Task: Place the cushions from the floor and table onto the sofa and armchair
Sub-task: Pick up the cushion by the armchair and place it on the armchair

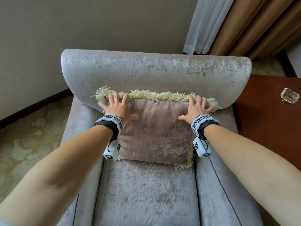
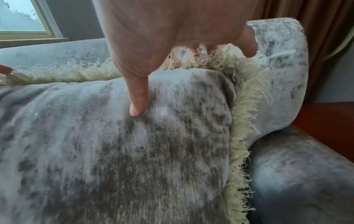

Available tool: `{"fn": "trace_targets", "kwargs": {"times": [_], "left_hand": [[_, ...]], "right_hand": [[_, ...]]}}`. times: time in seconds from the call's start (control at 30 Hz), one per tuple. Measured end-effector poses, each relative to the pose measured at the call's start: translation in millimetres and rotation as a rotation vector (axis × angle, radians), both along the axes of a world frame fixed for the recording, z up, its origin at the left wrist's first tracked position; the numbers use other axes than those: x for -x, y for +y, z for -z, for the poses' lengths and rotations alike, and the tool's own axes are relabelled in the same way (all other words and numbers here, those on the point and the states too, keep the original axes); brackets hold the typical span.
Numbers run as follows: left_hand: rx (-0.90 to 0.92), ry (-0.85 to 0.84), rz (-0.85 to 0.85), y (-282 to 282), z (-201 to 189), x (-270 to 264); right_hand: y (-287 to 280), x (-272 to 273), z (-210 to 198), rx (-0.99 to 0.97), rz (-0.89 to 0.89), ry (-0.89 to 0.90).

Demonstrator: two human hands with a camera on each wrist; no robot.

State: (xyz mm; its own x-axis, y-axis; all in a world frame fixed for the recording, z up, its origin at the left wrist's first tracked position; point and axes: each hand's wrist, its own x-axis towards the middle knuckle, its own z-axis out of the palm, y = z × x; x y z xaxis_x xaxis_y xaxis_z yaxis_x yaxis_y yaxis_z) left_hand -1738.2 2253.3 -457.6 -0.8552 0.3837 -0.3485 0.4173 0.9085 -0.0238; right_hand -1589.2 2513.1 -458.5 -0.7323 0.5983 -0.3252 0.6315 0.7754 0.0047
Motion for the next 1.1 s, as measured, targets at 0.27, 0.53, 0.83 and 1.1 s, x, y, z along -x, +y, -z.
{"fn": "trace_targets", "kwargs": {"times": [0.27,0.53,0.83,1.1], "left_hand": [[-0.247,0.043,-0.126,-4.0,-36.3,-23.0],[-0.569,0.118,-0.187,1.0,-86.0,-68.2],[-0.72,0.155,-0.074,12.8,-148.0,-104.6],[-0.838,0.119,0.116,38.6,-192.4,-128.3]], "right_hand": [[-5.9,-4.5,-32.8,0.078,-0.001,0.167],[-22.4,-29.7,-85.8,0.256,0.058,0.474],[-41.3,-79.8,-149.2,0.217,0.092,0.571],[-52.9,-136.3,-185.5,0.155,0.242,0.639]]}}
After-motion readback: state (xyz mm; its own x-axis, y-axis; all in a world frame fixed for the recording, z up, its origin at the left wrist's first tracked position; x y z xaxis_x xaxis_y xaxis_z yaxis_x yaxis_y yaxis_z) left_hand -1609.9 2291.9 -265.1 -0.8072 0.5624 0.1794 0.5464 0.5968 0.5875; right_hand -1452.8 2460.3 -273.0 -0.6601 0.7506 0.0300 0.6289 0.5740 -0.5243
